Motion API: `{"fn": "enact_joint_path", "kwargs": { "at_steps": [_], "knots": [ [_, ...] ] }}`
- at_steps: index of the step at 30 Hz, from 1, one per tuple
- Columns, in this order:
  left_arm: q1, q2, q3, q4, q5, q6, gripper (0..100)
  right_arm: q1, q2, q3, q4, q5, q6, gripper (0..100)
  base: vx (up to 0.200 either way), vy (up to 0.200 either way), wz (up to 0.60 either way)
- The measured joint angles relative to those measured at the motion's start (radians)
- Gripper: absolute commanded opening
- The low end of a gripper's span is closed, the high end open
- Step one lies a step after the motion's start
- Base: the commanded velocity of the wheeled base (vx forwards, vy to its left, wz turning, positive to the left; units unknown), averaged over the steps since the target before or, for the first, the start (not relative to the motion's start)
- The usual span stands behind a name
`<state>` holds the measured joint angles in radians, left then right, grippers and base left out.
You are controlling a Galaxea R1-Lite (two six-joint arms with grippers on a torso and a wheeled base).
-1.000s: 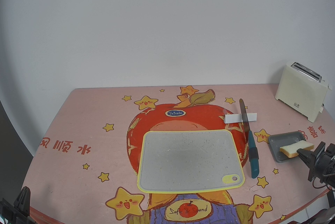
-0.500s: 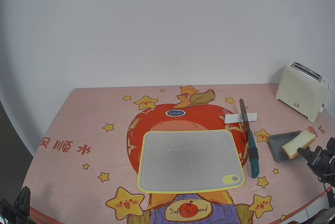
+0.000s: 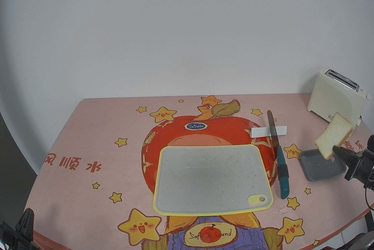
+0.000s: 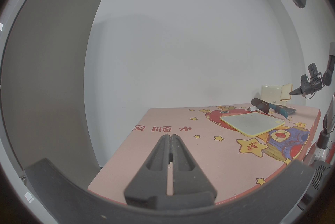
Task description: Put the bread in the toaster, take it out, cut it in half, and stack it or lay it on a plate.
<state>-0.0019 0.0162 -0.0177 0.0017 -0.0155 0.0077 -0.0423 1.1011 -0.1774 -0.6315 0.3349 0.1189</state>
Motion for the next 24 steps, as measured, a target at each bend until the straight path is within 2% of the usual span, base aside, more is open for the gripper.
{"fn": "enact_joint_path", "kwargs": {
  "at_steps": [3, 14, 18, 22, 24],
  "knots": [
    [0.001, 0.0, 0.0, 0.0, 0.0, 0.0, 0, -0.003, 0.001, -0.006, 0.005, 0.016, -0.051, 0, 0.0, 0.0, 0.0],
    [0.001, 0.0, 0.0, 0.0, 0.0, 0.0, 0, -0.003, 0.026, -0.025, 0.006, 0.021, -0.251, 0, 0.0, 0.0, 0.0],
    [0.0, 0.0, 0.0, 0.0, 0.0, 0.0, 0, 0.0, 0.034, -0.033, 0.007, 0.023, -0.361, 0, 0.0, 0.0, 0.0],
    [0.001, 0.0, 0.0, 0.0, 0.003, -0.003, 0, 0.01, 0.043, -0.041, 0.006, 0.033, -0.427, 0, 0.0, -0.2, 0.0],
    [0.001, 0.0, 0.0, 0.0, 0.004, -0.004, 0, 0.023, 0.045, -0.047, 0.007, 0.035, -0.444, 0, 0.0, -0.2, 0.0]
  ]
}}
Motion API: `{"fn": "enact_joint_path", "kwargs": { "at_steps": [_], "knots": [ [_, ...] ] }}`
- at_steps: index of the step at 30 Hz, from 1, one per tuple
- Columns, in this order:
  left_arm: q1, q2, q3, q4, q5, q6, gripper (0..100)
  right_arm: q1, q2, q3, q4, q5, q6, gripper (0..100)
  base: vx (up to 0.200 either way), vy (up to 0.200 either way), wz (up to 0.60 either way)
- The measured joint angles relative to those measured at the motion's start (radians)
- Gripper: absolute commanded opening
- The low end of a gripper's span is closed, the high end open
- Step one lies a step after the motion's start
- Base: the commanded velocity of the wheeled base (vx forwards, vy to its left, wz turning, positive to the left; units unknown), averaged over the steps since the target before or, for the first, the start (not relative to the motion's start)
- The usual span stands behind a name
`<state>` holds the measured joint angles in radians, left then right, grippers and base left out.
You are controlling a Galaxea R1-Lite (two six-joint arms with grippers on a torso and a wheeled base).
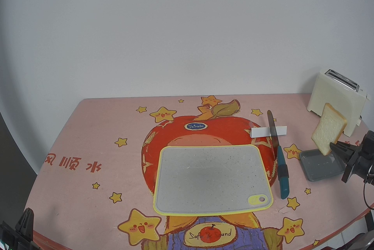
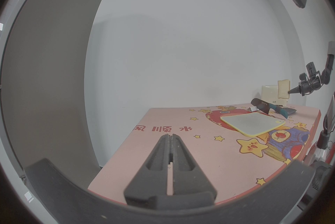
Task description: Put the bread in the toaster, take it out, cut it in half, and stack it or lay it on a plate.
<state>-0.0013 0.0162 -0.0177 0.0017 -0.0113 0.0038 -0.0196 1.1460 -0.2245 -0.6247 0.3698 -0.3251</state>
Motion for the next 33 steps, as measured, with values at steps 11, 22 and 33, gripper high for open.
{"fn": "enact_joint_path", "kwargs": {
  "at_steps": [11, 22, 33],
  "knots": [
    [0.0, 0.0, 0.0, 0.0, 0.001, -0.001, 0, 0.042, 0.005, -0.02, 0.004, 0.003, 0.003, 0, 0.0, -0.2, 0.0],
    [0.0, 0.0, 0.0, 0.0, 0.0, -0.001, 0, 0.043, -0.001, -0.154, 0.208, 0.007, 0.031, 0, 0.0, -0.2, 0.0],
    [0.0, 0.0, 0.0, 0.0, 0.0, -0.001, 0, 0.03, 0.0, -0.326, 0.306, 0.052, 0.032, 0, 0.0, -0.2, 0.0]
  ]
}}
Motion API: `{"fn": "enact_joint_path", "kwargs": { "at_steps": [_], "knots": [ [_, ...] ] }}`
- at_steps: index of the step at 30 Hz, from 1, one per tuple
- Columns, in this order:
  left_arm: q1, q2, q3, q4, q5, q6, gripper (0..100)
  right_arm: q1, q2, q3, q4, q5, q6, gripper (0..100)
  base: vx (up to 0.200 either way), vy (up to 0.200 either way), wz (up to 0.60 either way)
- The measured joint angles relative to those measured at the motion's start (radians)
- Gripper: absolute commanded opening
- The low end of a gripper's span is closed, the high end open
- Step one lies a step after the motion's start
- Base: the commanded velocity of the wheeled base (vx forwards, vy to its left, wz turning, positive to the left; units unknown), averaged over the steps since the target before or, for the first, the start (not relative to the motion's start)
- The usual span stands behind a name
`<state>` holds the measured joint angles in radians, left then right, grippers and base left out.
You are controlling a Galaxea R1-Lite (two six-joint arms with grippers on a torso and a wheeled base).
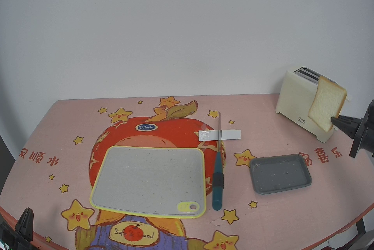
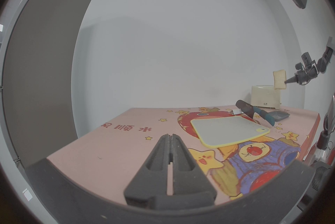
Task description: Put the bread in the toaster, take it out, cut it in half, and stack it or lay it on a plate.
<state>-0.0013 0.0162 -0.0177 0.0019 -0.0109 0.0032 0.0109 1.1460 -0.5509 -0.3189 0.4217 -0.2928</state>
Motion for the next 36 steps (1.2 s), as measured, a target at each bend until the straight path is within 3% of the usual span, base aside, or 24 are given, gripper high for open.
{"fn": "enact_joint_path", "kwargs": {
  "at_steps": [6, 13, 19, 28, 36],
  "knots": [
    [-0.001, 0.0, 0.0, 0.0, 0.0, -0.001, 0, -0.008, 0.05, -0.101, 0.006, 0.011, 0.0, 0, 0.0, -0.2, 0.0],
    [0.0, 0.0, 0.0, 0.0, 0.0, -0.001, 0, -0.014, 0.122, -0.207, 0.007, 0.016, 0.0, 0, 0.0, 0.0, 0.0],
    [0.0, 0.0, 0.0, 0.0, 0.0, 0.0, 0, -0.017, 0.194, -0.286, 0.003, 0.054, -0.004, 0, 0.0, 0.0, 0.0],
    [-0.001, 0.0, 0.0, 0.0, 0.0, 0.0, 0, -0.01, 0.304, -0.404, 0.004, 0.059, -0.009, 0, 0.0, 0.0, 0.0],
    [0.0, 0.0, 0.0, 0.0, 0.0, 0.0, 0, -0.019, 0.402, -0.47, 0.001, 0.08, -0.058, 0, 0.0, 0.0, 0.0]
  ]
}}
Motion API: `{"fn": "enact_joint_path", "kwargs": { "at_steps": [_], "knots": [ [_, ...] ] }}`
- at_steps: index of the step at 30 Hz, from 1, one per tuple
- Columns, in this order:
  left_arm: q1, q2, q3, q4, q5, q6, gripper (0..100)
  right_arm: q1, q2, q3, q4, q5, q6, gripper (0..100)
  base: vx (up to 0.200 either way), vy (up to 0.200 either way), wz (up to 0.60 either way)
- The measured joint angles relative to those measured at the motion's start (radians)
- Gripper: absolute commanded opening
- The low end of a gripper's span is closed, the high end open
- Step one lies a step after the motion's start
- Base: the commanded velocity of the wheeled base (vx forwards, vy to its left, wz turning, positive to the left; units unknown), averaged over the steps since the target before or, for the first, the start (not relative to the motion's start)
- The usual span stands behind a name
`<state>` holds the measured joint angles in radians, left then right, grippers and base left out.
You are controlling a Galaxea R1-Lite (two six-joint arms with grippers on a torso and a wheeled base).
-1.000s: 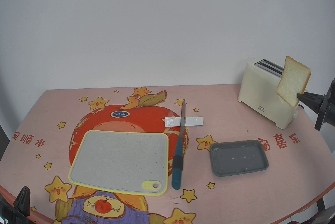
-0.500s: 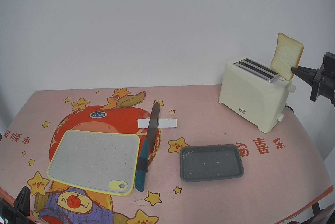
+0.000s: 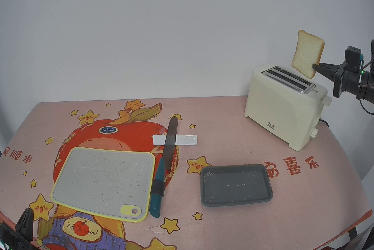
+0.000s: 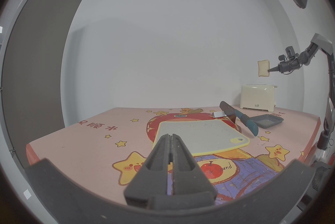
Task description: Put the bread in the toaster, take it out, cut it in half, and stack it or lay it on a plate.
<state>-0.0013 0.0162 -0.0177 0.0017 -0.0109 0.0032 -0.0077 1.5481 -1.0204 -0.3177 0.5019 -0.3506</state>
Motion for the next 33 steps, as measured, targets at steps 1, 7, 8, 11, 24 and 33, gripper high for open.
{"fn": "enact_joint_path", "kwargs": {
  "at_steps": [1, 7, 8, 11, 24, 33],
  "knots": [
    [0.0, 0.0, 0.0, 0.0, 0.0, 0.0, 0, -0.001, 0.011, -0.004, -0.001, 0.003, -0.007, 0, 0.0, 0.0, 0.0],
    [-0.001, 0.0, 0.0, 0.0, 0.0, 0.0, 0, -0.013, 0.076, -0.04, -0.001, 0.017, -0.047, 0, 0.0, 0.0, 0.0],
    [-0.001, 0.0, 0.0, 0.0, 0.0, 0.0, 0, -0.018, 0.086, -0.046, 0.0, 0.023, -0.054, 0, 0.0, 0.0, 0.0],
    [-0.001, 0.0, 0.0, 0.0, 0.0, 0.0, 0, -0.03, 0.11, -0.062, 0.001, 0.032, -0.067, 0, 0.0, 0.0, 0.0],
    [0.0, 0.0, 0.0, 0.0, 0.0, 0.0, 0, -0.041, 0.169, -0.097, 0.001, 0.063, -0.083, 0, 0.0, 0.0, 0.0],
    [-0.001, 0.0, 0.0, 0.0, 0.0, 0.0, 0, -0.039, 0.179, -0.103, 0.003, 0.065, -0.093, 0, 0.0, 0.0, 0.0]
  ]
}}
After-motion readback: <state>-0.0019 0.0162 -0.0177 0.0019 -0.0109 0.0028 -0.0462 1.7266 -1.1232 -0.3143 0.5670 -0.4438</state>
